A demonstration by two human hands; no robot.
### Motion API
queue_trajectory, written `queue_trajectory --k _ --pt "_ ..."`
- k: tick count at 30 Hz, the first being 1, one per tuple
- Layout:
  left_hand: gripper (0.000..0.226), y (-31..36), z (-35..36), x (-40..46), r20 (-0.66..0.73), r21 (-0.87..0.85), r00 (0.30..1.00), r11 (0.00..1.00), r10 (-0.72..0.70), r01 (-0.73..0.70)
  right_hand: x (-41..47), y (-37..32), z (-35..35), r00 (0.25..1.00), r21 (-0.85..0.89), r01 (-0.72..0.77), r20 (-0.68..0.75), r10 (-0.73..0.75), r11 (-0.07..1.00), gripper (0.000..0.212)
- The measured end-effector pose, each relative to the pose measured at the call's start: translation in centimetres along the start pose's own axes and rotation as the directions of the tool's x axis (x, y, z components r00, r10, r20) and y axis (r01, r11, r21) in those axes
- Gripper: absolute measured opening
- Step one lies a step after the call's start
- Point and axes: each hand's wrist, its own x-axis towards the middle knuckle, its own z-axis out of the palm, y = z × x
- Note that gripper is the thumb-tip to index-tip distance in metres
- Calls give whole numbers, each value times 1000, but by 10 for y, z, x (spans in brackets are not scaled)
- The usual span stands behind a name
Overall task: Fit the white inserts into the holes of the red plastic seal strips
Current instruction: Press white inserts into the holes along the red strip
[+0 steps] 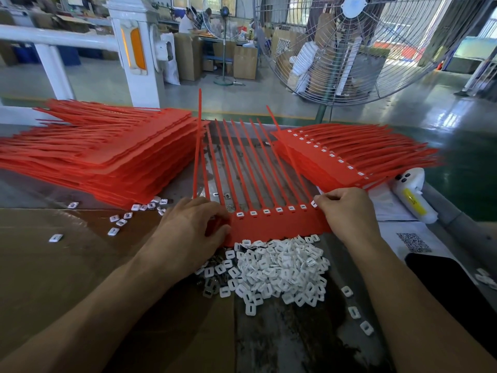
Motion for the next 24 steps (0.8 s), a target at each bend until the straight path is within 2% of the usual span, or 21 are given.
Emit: queue_trajectory --k 11,19,24 --pt "30 -1 1 0 -12 -7 1000 1000 4 -4 -9 -9 -1 997 -231 78 -7 -82 970 11" --pt "31 -2 2 0 -12 -6 1000 1000 12 -12 -17 -17 -6 968 -524 248 107 -226 815 15" --pt "31 -2 2 1 -10 -1 1000 1000 6 -6 -20 -21 -9 954 -572 301 167 -251 763 17"
